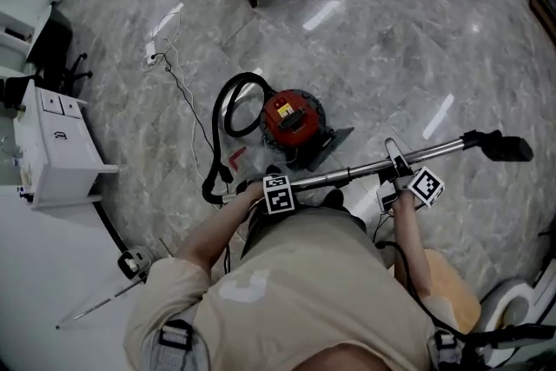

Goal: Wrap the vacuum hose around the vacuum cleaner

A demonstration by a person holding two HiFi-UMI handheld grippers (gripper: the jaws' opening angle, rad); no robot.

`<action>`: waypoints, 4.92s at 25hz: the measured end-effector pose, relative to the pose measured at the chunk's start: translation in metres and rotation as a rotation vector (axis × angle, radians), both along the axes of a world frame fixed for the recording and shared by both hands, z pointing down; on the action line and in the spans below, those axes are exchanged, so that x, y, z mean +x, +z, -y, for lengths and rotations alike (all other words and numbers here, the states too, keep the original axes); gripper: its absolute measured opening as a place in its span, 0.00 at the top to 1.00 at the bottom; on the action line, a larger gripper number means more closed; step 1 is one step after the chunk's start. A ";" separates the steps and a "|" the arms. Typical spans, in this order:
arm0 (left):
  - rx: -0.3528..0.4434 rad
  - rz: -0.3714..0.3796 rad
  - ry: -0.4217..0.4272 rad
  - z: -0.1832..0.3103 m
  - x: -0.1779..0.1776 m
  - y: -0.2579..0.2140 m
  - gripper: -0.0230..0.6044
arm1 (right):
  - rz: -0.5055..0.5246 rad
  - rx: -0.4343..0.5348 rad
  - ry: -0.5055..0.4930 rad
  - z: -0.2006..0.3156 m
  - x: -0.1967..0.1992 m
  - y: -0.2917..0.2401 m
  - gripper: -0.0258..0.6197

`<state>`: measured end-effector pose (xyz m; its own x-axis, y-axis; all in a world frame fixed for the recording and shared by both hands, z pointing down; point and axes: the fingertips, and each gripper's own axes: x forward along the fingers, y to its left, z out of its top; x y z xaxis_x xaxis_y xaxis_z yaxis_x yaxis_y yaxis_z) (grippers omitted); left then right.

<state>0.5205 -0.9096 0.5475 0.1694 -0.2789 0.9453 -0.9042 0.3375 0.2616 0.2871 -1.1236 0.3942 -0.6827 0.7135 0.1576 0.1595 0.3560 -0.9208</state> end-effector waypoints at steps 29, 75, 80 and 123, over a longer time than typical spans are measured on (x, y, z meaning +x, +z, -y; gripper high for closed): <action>0.339 -0.199 -0.532 0.023 0.013 0.016 0.51 | -0.048 0.269 -0.153 -0.019 -0.051 -0.030 0.89; 0.376 -0.048 -1.593 0.109 -0.100 0.025 0.45 | 0.513 0.365 -1.139 -0.040 -0.284 -0.225 0.88; 0.281 -0.095 -1.484 0.092 -0.052 0.052 0.45 | 0.520 0.426 -1.132 -0.061 -0.261 -0.243 0.88; 0.294 0.015 -1.621 0.075 -0.232 0.023 0.45 | 0.164 0.743 -1.462 -0.274 -0.278 0.137 0.88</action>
